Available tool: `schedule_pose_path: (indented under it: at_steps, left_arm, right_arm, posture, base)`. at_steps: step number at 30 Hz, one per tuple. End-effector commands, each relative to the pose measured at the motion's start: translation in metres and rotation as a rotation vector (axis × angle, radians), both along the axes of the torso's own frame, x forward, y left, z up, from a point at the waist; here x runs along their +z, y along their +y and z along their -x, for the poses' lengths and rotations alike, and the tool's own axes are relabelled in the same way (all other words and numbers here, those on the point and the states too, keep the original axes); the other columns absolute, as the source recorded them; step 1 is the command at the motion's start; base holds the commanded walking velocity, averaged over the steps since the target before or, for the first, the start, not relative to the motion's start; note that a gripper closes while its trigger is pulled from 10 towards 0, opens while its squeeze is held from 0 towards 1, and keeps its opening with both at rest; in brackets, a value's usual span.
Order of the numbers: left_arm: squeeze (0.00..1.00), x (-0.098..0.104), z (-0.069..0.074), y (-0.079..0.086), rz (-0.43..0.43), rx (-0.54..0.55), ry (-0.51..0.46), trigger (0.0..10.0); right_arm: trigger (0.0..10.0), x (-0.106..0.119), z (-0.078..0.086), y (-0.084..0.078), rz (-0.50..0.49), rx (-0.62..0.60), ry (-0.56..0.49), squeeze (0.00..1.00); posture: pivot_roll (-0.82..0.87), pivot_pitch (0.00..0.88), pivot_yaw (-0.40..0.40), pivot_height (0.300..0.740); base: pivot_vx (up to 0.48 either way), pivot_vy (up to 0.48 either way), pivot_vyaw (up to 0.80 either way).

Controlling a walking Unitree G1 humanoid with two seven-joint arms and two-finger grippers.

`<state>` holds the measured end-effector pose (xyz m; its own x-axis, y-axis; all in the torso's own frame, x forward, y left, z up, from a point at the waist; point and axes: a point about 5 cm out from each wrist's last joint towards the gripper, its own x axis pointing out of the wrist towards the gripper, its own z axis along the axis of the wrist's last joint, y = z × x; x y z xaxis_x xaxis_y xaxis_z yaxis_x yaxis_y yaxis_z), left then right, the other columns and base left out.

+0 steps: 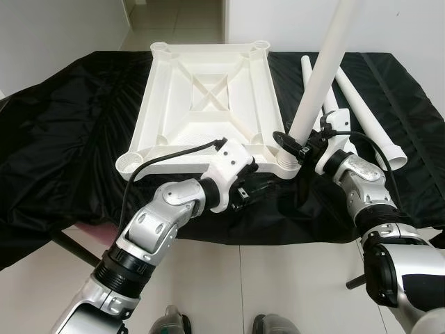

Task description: Building children table

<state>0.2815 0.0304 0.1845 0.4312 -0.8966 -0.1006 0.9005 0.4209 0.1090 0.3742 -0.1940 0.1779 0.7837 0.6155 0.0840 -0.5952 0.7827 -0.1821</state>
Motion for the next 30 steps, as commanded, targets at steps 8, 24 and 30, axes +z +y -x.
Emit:
schedule_pose_path:
  at_steps: [8, 24, 30]
  left_arm:
    - [0.0, 0.008, 0.005, -0.001, 0.004, -0.071, -0.01, 10.0]
    - [0.0, 0.009, 0.007, -0.004, 0.002, -0.093, -0.007, 10.0]
    - [0.0, 0.005, 0.005, -0.004, 0.003, -0.075, 0.001, 10.0]
  right_arm:
    - [0.0, -0.011, -0.001, 0.004, 0.036, -0.056, 0.042, 0.0]
    - [0.0, -0.009, 0.003, 0.025, -0.108, -0.213, -0.01, 0.0]
    - [0.0, -0.016, 0.007, 0.03, -0.228, -0.42, 0.017, 0.0]
  posture:
    - [-0.02, 0.065, 0.041, 0.74]
    - [-0.03, 0.067, 0.047, 0.74]
    - [-0.04, 0.071, 0.048, 0.74]
  base:
    - [0.0, 0.0, 0.0]
    - [0.0, 0.0, 0.0]
    - [0.0, 0.0, 0.0]
